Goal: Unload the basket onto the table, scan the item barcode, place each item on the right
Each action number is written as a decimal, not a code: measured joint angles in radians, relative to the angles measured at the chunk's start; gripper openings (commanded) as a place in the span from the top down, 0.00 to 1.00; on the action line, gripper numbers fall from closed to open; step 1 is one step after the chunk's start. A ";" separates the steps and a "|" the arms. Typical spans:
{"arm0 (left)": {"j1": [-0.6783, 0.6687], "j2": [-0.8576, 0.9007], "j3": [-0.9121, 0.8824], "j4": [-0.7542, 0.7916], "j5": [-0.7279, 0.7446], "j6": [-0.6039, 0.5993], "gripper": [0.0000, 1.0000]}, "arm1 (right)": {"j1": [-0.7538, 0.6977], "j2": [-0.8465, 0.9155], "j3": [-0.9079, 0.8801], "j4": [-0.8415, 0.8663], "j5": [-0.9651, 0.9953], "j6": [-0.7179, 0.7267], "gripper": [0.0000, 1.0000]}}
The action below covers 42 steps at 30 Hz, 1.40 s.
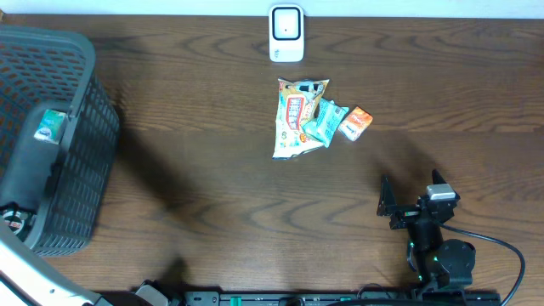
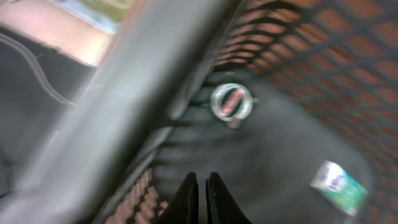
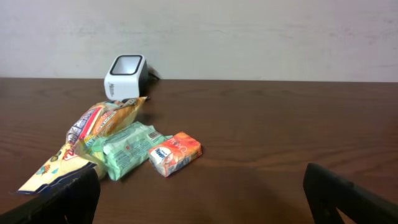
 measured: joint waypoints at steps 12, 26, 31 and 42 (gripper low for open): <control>0.000 -0.135 -0.001 0.147 0.034 0.177 0.93 | 0.000 0.000 0.000 0.000 0.000 0.000 0.01; 0.000 -0.296 -0.001 0.014 -0.089 0.183 0.92 | 0.000 0.000 0.000 0.000 0.000 0.000 0.01; 0.001 -0.279 -0.005 -0.117 -0.195 0.046 0.93 | 0.000 0.000 0.000 0.000 0.000 0.000 0.01; 0.008 -0.124 -0.026 -0.237 -0.298 -0.038 0.92 | 0.000 0.000 0.000 0.000 0.000 0.000 0.01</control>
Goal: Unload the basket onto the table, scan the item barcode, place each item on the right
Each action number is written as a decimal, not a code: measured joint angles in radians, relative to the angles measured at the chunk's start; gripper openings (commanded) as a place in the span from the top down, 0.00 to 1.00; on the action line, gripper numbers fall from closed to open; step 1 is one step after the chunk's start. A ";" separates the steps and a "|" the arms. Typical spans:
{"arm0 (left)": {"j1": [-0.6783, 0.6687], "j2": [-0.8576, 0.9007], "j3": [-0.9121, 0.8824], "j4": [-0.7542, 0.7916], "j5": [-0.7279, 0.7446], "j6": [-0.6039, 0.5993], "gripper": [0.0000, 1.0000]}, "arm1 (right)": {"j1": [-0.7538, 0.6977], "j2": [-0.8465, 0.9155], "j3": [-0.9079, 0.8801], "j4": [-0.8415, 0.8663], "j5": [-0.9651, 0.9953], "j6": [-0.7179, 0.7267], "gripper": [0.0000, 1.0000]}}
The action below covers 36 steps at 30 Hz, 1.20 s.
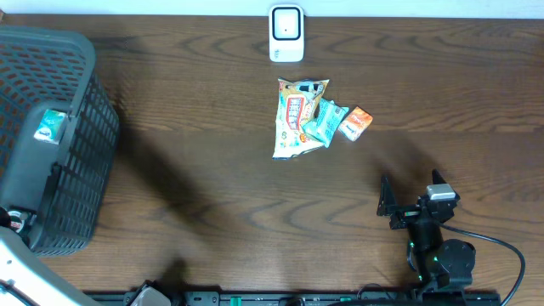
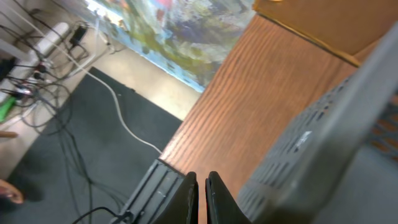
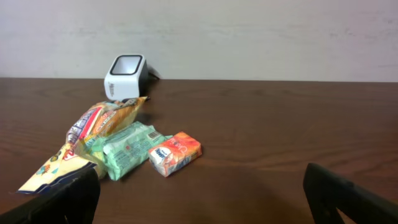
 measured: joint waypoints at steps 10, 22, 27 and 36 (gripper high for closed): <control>0.001 0.011 0.008 -0.018 0.024 0.010 0.93 | 0.000 0.000 0.000 0.000 0.000 0.000 0.01; 0.005 0.016 0.008 -0.024 0.179 0.069 0.93 | 0.000 0.000 0.000 0.000 0.000 0.000 0.01; 0.004 0.008 0.005 -0.018 0.203 0.078 0.93 | 0.000 0.000 0.000 0.000 0.000 0.000 0.01; -0.001 -0.110 0.004 0.050 0.236 0.085 0.75 | 0.000 0.000 0.000 0.000 0.000 0.000 0.01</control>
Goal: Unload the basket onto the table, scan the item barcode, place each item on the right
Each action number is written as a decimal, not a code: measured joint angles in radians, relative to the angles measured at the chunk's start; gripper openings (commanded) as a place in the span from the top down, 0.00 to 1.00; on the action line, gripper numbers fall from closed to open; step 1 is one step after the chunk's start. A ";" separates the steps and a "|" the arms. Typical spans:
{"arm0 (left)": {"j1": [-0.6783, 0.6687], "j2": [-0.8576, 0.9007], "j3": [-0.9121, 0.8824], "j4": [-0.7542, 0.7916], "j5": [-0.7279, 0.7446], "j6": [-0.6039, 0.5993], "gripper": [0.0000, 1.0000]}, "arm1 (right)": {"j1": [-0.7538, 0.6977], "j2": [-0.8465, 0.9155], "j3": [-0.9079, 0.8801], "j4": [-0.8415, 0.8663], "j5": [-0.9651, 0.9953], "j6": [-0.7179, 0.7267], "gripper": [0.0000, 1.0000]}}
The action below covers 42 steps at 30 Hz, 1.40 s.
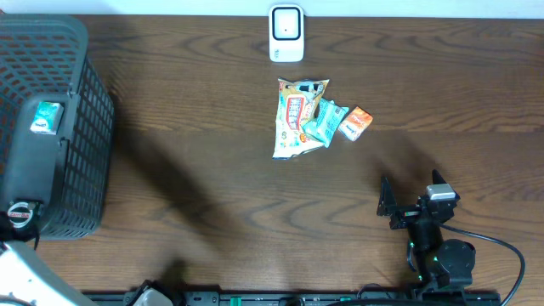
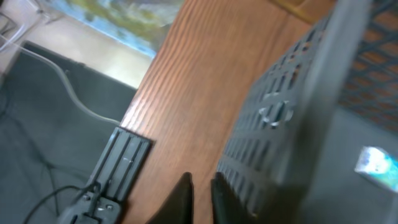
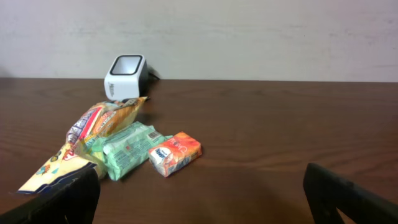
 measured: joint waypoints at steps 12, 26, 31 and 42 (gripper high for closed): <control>0.000 -0.188 0.000 0.161 0.021 -0.005 0.34 | 0.000 0.000 0.000 0.000 0.000 0.000 0.01; -0.035 0.109 0.276 0.171 0.456 0.521 0.19 | 0.000 0.000 0.000 0.000 0.000 0.000 0.01; -0.125 0.325 0.544 0.045 0.460 0.658 0.19 | 0.000 0.000 0.000 0.000 0.000 0.000 0.01; -0.233 0.656 0.681 0.159 0.384 0.763 0.19 | 0.000 0.000 0.000 0.000 0.000 0.000 0.01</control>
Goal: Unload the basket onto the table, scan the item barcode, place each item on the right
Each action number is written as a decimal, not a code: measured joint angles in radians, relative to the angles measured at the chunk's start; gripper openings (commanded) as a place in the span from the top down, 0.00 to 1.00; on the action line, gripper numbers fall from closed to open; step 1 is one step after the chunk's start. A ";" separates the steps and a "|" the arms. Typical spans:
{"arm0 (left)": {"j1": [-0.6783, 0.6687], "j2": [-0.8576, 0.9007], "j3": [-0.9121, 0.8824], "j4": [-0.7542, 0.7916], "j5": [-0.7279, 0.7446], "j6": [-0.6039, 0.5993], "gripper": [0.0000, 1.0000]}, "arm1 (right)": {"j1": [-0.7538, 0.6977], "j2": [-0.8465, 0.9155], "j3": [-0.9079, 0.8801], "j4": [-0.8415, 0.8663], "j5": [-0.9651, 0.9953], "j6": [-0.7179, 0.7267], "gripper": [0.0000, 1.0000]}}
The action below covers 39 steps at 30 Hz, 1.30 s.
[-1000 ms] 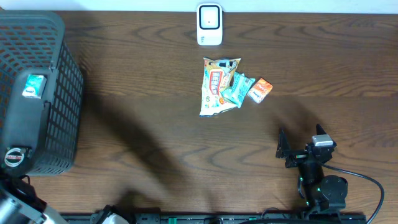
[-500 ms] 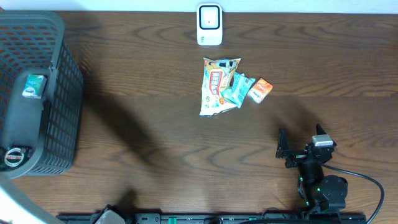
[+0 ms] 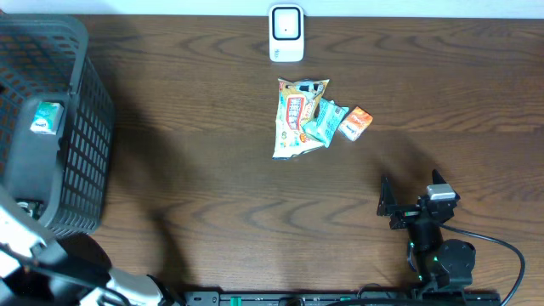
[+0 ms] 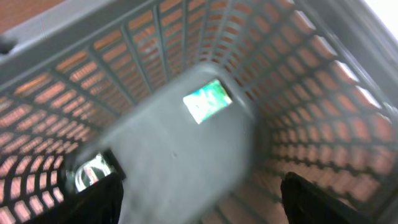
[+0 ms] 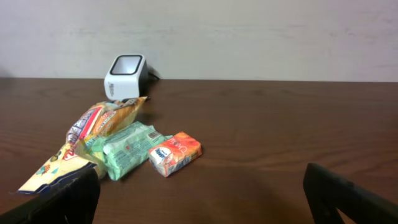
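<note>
The white barcode scanner [image 3: 286,34] stands at the table's far edge, and shows again as the scanner [image 5: 126,76]. In front of it lie a yellow snack bag [image 3: 297,115], a green pack [image 3: 324,121] and a small orange pack [image 3: 356,123]. My right gripper [image 5: 208,202] rests open, low on the table, well short of the orange pack [image 5: 175,152]. My left gripper [image 4: 202,202] is open over the inside of the grey mesh basket [image 3: 85,127]. On the basket floor lie a green packet [image 4: 208,101] and a round item [image 4: 92,172]. The view is blurred.
The basket fills the table's left end. My left arm [image 3: 30,251] comes in from the bottom left corner. The right arm's base and cable [image 3: 442,255] sit at the near right edge. Bare dark wood [image 3: 212,195] lies between the basket and the items.
My left gripper was shut outside the basket's rim, facing table edge and floor. Now it is open and looks down into the basket. The right arm and the items have not moved.
At first my left gripper was shut inside the basket near the round item. Then it was shut beyond the rim, over the table edge, and the basket had shifted slightly. Now it is open over the basket's inside. The right gripper stayed open and still.
</note>
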 measured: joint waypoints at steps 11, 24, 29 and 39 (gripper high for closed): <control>-0.018 0.212 0.000 0.058 -0.036 0.169 0.22 | 0.000 0.000 0.000 0.000 0.000 0.000 0.01; -0.103 0.391 0.000 0.099 -0.137 0.320 0.31 | 0.000 0.000 0.000 0.000 0.000 0.000 0.01; -0.146 0.391 -0.019 0.153 -0.229 0.333 0.31 | 0.000 0.000 0.000 0.000 0.000 0.000 0.01; -0.158 0.391 -0.183 0.314 -0.302 0.333 0.30 | 0.000 0.000 0.000 0.000 0.000 0.000 0.01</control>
